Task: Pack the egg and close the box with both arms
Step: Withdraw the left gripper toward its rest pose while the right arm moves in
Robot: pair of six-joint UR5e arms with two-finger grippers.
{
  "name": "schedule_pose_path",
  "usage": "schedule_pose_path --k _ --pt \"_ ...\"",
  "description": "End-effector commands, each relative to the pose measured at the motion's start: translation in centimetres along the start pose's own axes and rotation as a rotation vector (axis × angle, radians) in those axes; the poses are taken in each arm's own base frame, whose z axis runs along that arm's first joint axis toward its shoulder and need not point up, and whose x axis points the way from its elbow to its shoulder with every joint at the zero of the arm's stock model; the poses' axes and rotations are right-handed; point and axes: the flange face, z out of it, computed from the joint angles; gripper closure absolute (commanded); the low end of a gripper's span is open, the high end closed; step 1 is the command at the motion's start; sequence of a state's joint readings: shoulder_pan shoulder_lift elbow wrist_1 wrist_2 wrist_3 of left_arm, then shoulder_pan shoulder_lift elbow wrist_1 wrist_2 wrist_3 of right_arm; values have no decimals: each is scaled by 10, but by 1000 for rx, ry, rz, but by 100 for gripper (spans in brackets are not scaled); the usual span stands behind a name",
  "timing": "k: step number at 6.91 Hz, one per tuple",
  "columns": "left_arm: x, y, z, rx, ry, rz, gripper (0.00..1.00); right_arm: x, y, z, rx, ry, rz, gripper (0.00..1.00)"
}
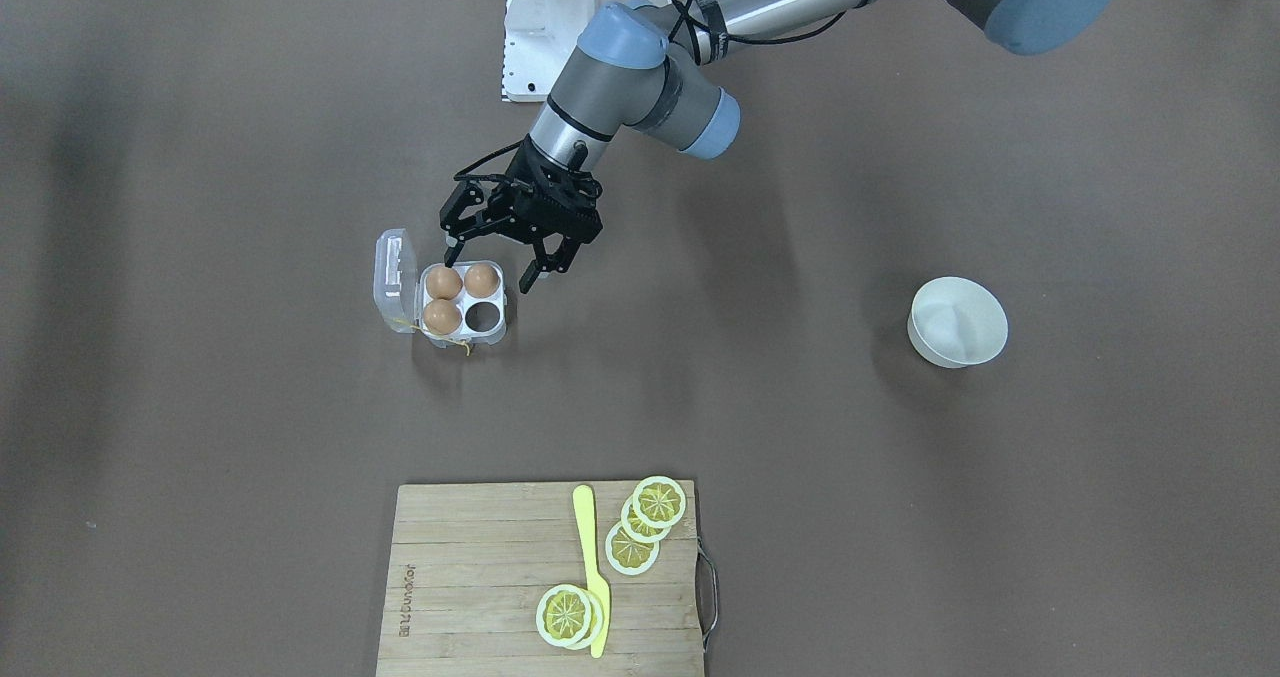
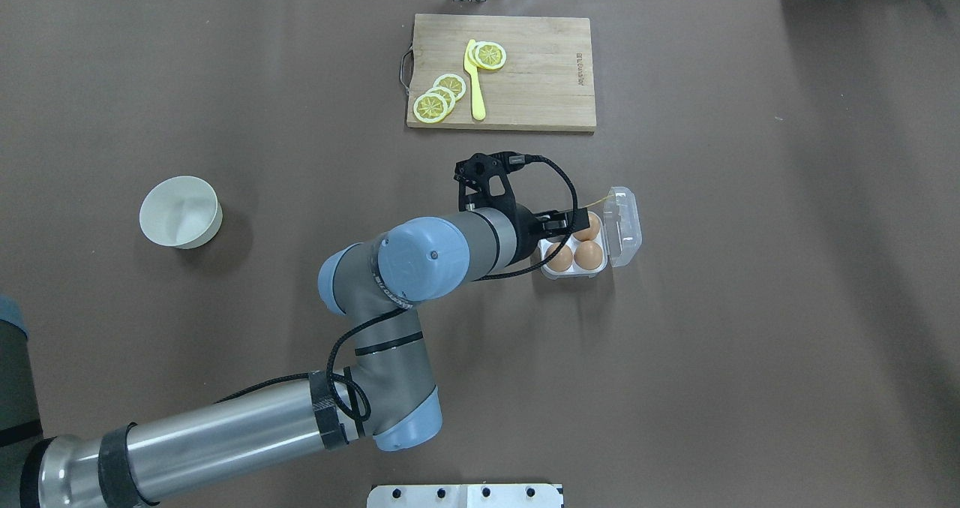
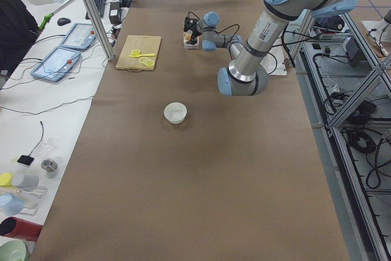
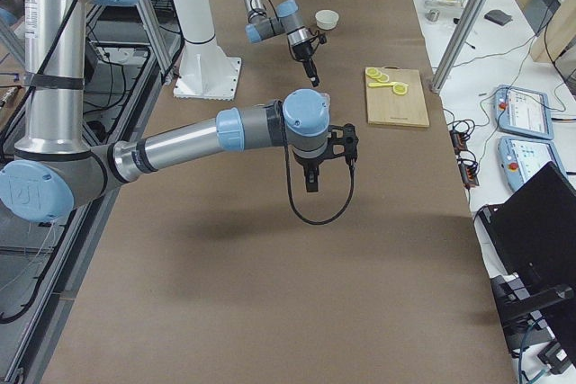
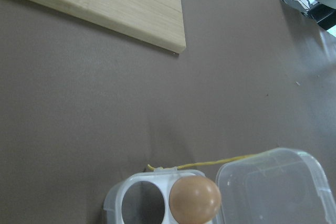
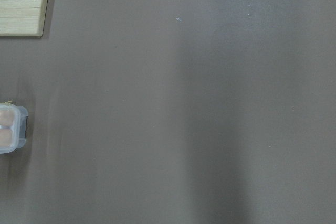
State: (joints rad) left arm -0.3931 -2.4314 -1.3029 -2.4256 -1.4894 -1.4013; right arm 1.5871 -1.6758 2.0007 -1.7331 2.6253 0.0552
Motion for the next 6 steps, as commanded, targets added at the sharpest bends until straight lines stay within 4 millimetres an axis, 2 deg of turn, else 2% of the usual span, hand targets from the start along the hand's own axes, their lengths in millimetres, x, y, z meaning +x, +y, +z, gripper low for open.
schedule_pose_path --k 1,2,3,4,5,6 --pt "-64 -36 -27 -54 -36 19 2 -2 -2 -1 1 -1 -1 0" --pt "-103 -59 -64 -86 -71 8 2 -3 -3 -2 3 1 -5 0" --pt "-110 -82 -104 -121 -108 22 2 -3 -5 -2 4 5 -7 0" --pt "-121 -91 -137 -144 -137 58 2 -5 -6 -3 8 9 -13 0" --pt "-145 -89 -160 -146 -155 56 2 -8 -10 -5 12 14 -9 0" --pt "-158 -93 -181 -156 -156 48 2 -11 -13 -2 12 30 50 0"
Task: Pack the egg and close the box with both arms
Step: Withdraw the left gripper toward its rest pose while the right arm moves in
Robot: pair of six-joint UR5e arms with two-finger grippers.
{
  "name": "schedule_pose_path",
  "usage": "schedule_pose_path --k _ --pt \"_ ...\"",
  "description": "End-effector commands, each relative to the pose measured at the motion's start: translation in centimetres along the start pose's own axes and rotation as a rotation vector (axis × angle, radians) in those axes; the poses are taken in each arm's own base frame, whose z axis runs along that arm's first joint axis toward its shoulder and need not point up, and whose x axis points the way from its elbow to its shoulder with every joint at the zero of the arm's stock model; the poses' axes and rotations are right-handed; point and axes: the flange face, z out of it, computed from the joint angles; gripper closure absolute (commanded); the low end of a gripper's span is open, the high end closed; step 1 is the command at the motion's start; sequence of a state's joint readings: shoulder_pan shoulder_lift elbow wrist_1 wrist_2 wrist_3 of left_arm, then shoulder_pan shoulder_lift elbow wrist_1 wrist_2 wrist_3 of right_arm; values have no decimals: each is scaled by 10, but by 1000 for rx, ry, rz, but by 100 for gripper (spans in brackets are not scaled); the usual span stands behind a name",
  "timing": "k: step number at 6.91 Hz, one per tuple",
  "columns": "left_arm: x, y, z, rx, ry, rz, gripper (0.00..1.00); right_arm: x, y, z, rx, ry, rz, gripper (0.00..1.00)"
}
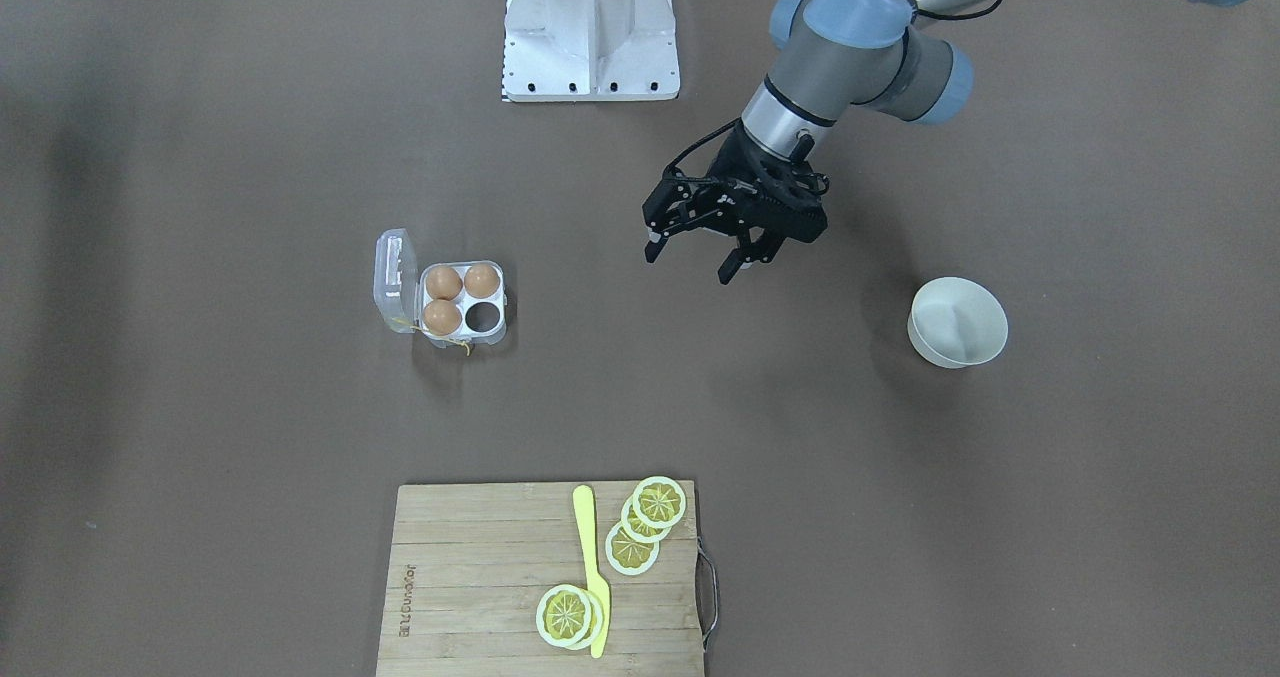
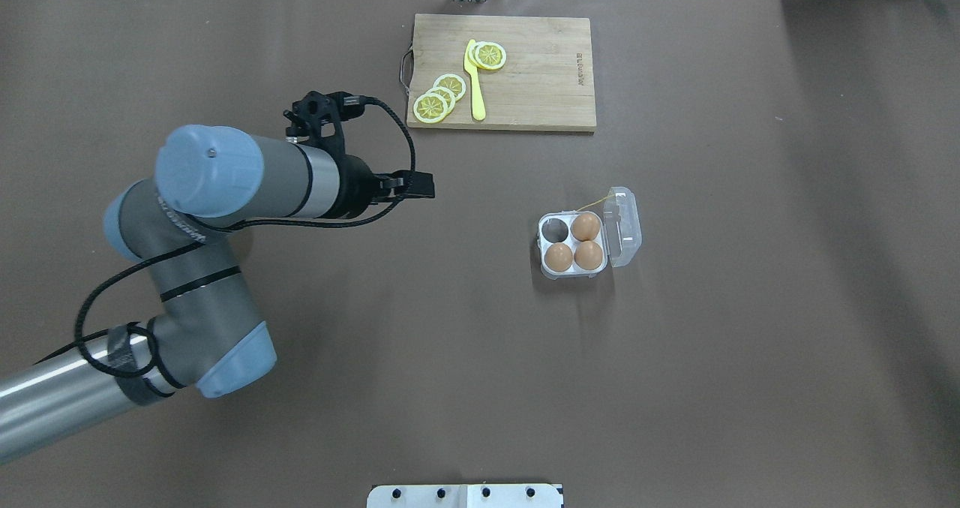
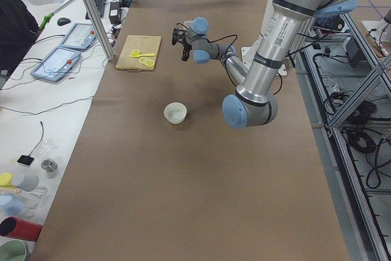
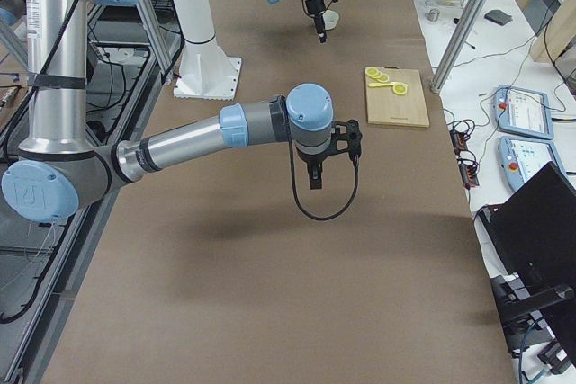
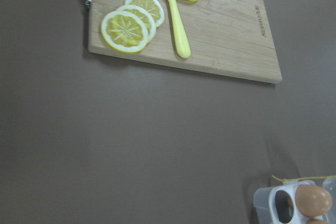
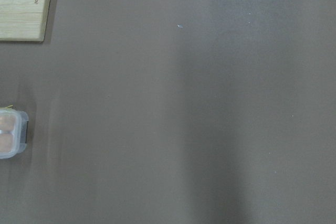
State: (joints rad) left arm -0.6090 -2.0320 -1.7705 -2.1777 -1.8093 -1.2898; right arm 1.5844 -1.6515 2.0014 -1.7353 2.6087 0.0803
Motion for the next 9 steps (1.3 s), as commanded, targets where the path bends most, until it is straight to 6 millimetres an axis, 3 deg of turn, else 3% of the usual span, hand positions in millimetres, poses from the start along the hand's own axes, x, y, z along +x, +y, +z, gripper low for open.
schedule_pose_path --k 1,2,3,4,5,7,8,9 --pt "-37 -1 -36 -34 -13 -14 2 -1 -7 3 5 68 54 0" --pt "-53 -3 -51 -37 -19 -23 2 -3 -9 9 -7 67 64 0" --pt "-76 -18 -76 -55 -20 -47 2 -15 -11 21 -24 63 81 2" --pt "-108 -37 -111 -64 -27 -38 2 -34 -19 35 -27 57 98 7" --pt "-137 -39 -143 -88 -31 -20 2 -56 -26 52 -35 56 99 13" --pt "-180 -60 -188 -103 -31 -2 2 -66 -40 90 -48 48 28 49" --pt "-198 -61 -200 -106 -42 12 2 -75 -44 102 -48 58 31 58" --pt "-210 -59 -205 -100 -52 31 2 -96 -50 118 -32 73 43 72"
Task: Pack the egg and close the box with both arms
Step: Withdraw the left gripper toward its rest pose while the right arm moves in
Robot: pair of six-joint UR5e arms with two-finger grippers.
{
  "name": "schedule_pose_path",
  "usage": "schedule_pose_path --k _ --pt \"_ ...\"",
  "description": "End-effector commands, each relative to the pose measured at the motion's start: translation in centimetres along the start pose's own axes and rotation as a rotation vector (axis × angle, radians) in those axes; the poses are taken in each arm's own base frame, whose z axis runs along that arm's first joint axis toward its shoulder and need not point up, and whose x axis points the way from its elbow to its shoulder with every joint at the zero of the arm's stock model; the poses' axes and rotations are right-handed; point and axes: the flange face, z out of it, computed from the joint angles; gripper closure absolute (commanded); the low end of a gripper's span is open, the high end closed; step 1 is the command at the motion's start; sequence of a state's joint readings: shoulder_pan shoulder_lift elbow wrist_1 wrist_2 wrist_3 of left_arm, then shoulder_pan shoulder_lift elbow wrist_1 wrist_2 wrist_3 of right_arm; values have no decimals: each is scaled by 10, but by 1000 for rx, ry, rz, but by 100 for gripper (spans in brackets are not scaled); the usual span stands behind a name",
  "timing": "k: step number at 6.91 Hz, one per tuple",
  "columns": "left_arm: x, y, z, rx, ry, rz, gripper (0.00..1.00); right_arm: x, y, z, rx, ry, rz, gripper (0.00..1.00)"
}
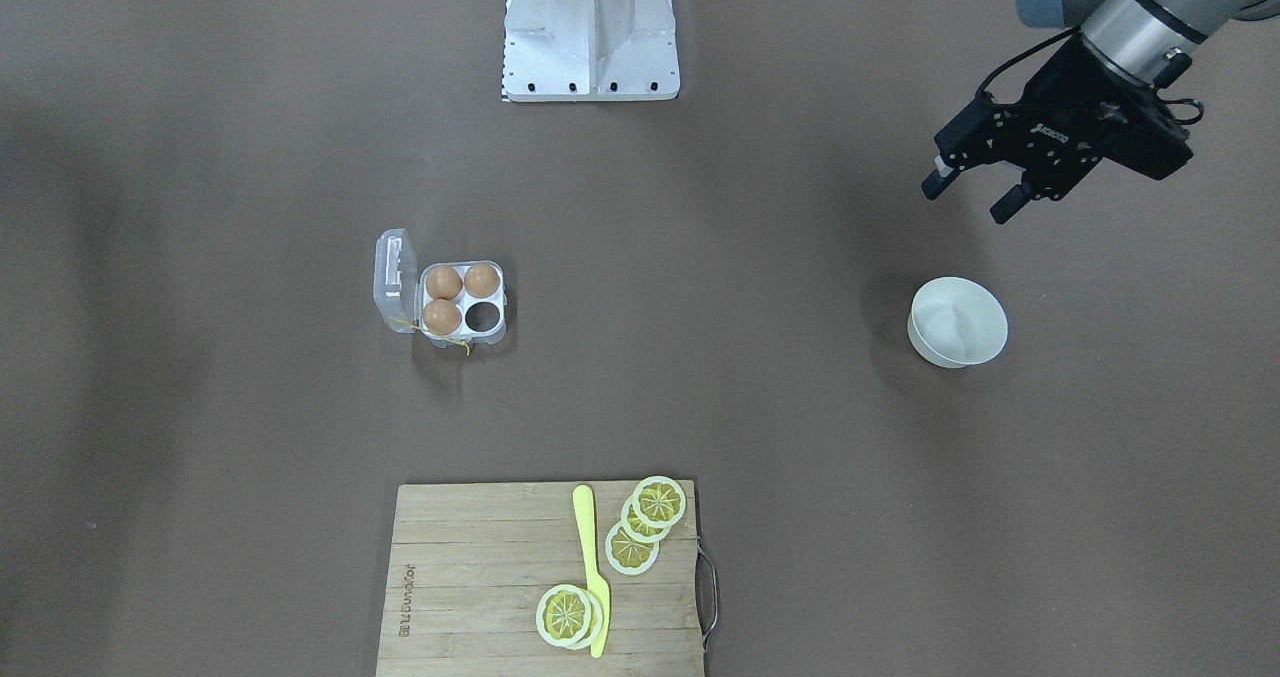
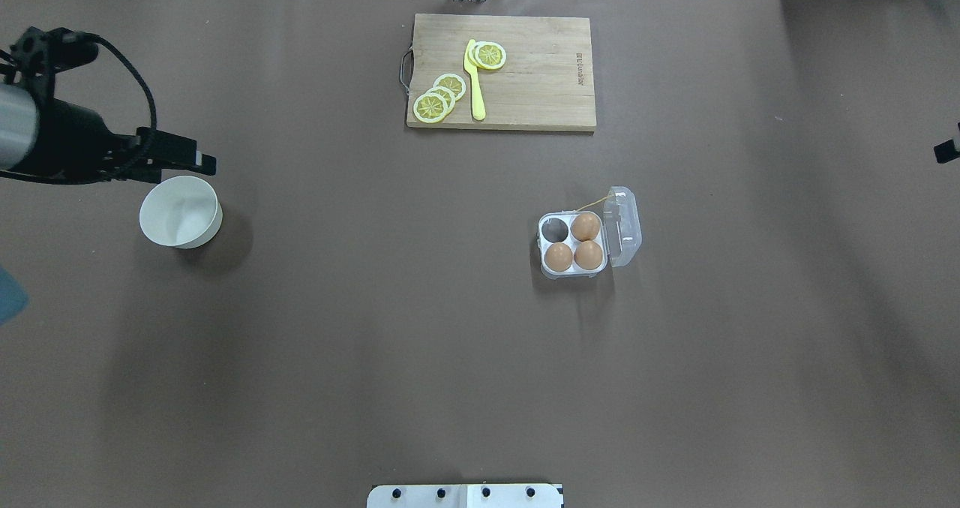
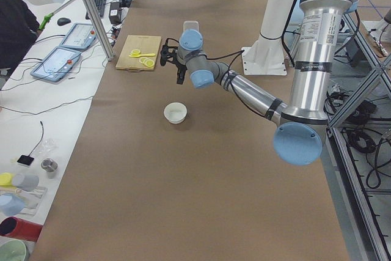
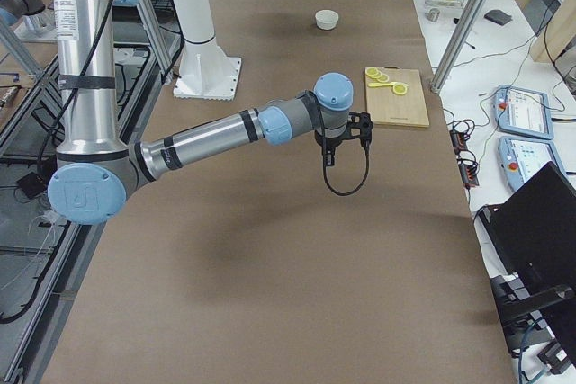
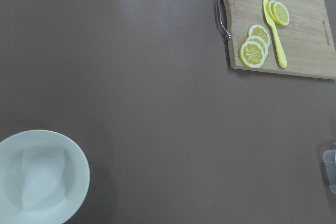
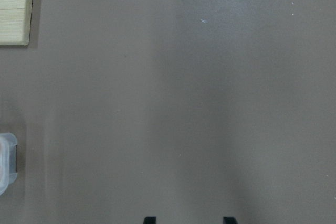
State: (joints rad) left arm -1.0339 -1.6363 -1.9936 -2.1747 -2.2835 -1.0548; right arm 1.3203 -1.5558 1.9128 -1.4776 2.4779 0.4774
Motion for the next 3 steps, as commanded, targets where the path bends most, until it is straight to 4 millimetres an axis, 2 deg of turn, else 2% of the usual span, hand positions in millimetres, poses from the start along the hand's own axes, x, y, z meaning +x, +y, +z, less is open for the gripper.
schedule_pose_path --k 1,2,3 --pt "-23 3 -10 2 -12 16 2 -35 -15 36 13 -5 31 88" --pt "-26 5 -9 0 -16 13 2 -36 -17 51 33 -27 -9 97" --pt "-27 6 -9 -1 -17 12 2 -39 -19 56 35 -38 -15 100"
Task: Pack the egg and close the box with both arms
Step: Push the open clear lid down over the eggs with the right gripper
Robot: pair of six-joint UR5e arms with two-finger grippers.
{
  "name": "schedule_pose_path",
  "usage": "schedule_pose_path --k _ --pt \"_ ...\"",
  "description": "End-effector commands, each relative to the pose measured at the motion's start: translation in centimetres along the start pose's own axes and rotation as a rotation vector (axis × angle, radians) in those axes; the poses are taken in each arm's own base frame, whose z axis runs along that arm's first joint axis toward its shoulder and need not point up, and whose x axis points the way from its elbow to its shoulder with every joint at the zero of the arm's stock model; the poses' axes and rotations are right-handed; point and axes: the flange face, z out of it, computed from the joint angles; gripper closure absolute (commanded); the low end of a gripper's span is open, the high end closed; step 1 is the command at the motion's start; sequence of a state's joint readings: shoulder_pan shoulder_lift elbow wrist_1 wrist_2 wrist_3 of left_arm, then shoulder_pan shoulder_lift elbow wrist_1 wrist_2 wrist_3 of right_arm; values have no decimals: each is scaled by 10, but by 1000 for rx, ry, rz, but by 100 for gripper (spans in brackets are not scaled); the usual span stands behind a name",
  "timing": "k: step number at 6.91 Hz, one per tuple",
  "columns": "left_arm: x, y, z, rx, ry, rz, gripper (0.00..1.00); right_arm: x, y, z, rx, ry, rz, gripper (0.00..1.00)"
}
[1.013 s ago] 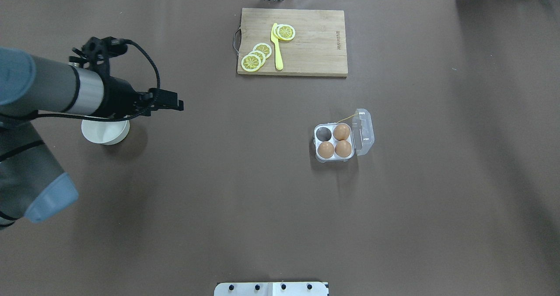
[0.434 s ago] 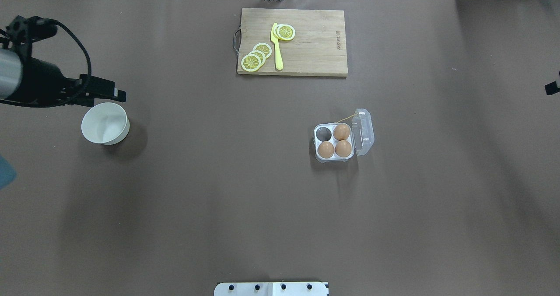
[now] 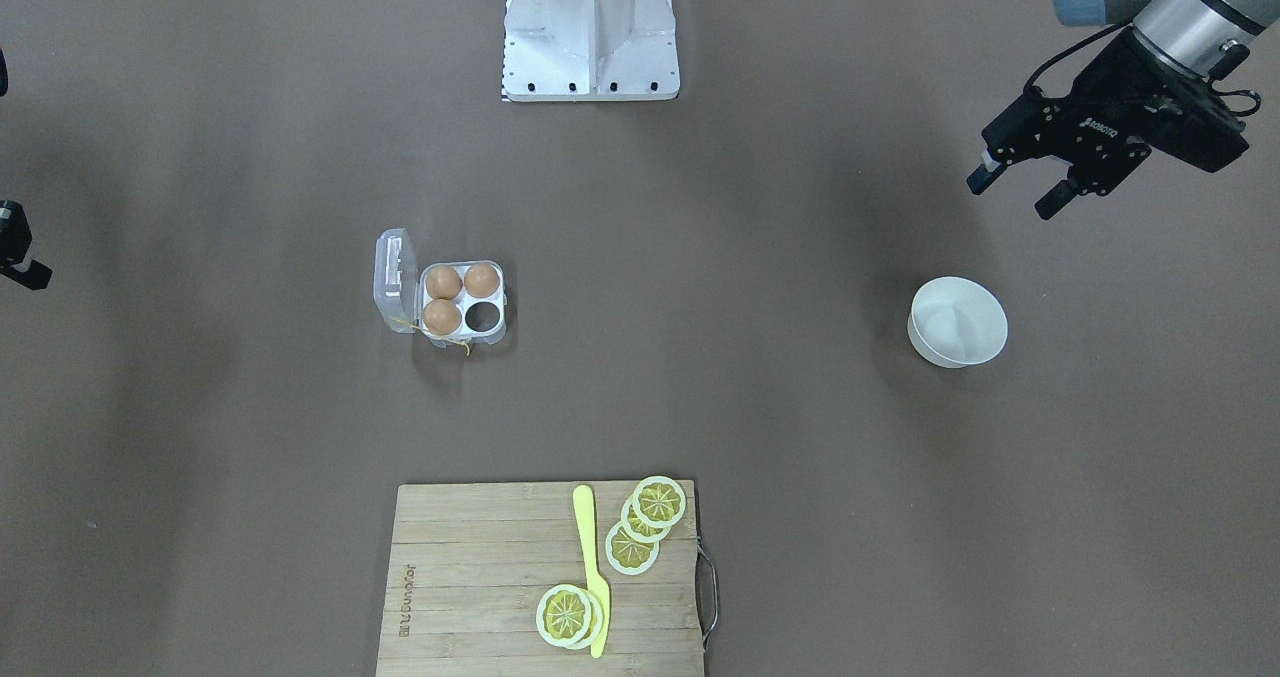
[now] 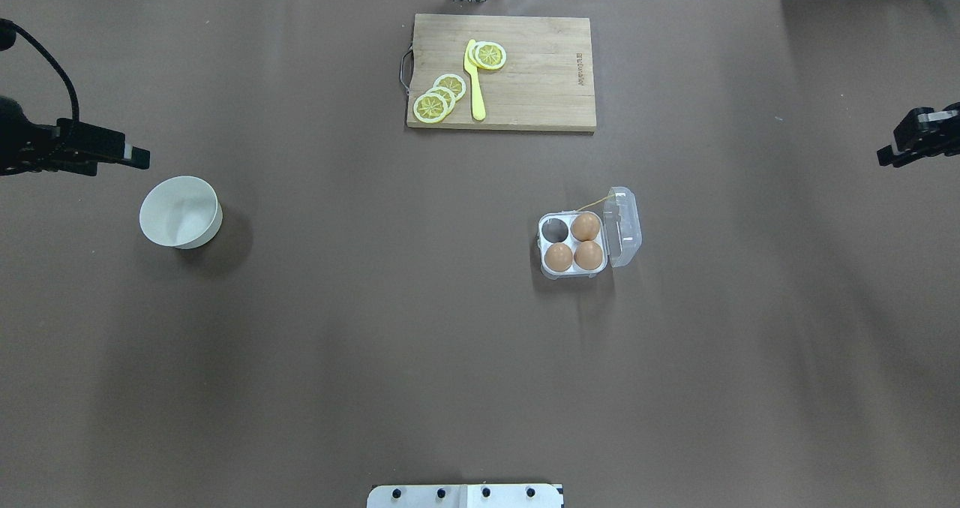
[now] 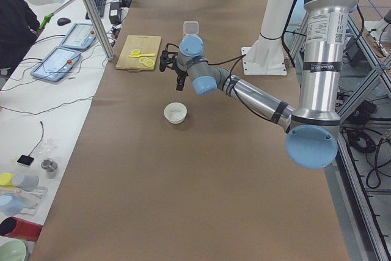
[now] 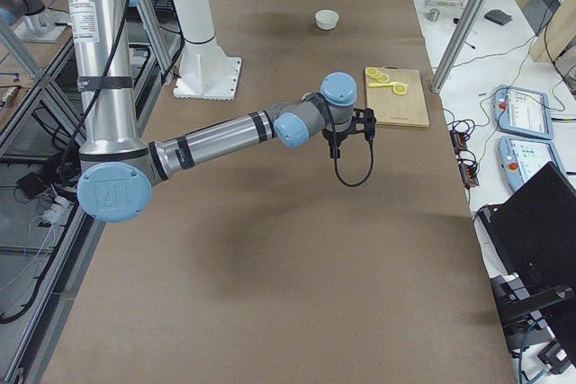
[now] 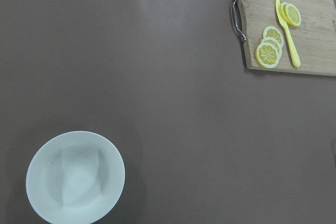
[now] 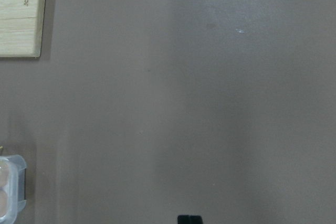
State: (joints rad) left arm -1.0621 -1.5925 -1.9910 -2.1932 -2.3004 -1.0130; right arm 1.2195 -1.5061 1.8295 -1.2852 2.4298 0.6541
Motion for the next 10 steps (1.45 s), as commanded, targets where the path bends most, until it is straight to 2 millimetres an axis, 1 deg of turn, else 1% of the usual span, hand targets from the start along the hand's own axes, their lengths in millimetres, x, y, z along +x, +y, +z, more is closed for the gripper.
schedule_pose_path --k 1,2,3,4,5,6,8,9,10 --pt "-3 2 0 -3 -3 -2 2 -29 -5 22 -7 -30 -52 100" --pt "-2 2 -1 -3 -2 -1 2 -61 -7 41 -24 -34 -74 100" --pt "-1 3 0 -22 10 -1 2 -91 -9 50 -35 -51 -18 100" --pt "-3 0 -5 -15 11 -6 2 -109 -5 60 -52 -65 -30 100" --pt "-4 -1 -4 -16 9 -8 2 -125 1 62 -59 -82 -31 100" --pt "-5 -1 -3 -15 8 -9 2 -134 5 68 -74 -85 7 100" --pt "-7 -1 -3 -16 6 -11 2 -143 12 83 -90 -77 -8 100" --pt "-7 0 -3 -17 5 -12 2 -151 20 99 -100 -60 -23 100" --pt "-8 0 -2 -18 4 -13 2 -167 22 110 -100 -55 -34 100"
